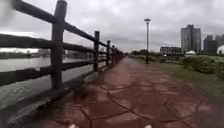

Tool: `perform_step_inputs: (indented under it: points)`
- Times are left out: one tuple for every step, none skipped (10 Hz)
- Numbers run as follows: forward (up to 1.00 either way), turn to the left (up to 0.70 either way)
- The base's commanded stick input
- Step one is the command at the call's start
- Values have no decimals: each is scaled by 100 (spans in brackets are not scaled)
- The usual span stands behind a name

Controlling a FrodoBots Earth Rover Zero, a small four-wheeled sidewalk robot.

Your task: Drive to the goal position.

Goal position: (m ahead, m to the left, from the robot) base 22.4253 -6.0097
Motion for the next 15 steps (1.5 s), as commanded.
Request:
perform_step_inputs:
  points:
    - [0, 0]
    - [0, 0]
    - [0, 0]
    - [0, 0]
    - [0, 0]
    - [28, 1]
    - [76, 1]
    - [85, 1]
    - [85, 1]
    - [85, 1]
    - [85, -19]
    - [85, -32]
    - [85, -33]
    - [85, -33]
    - [85, -33]
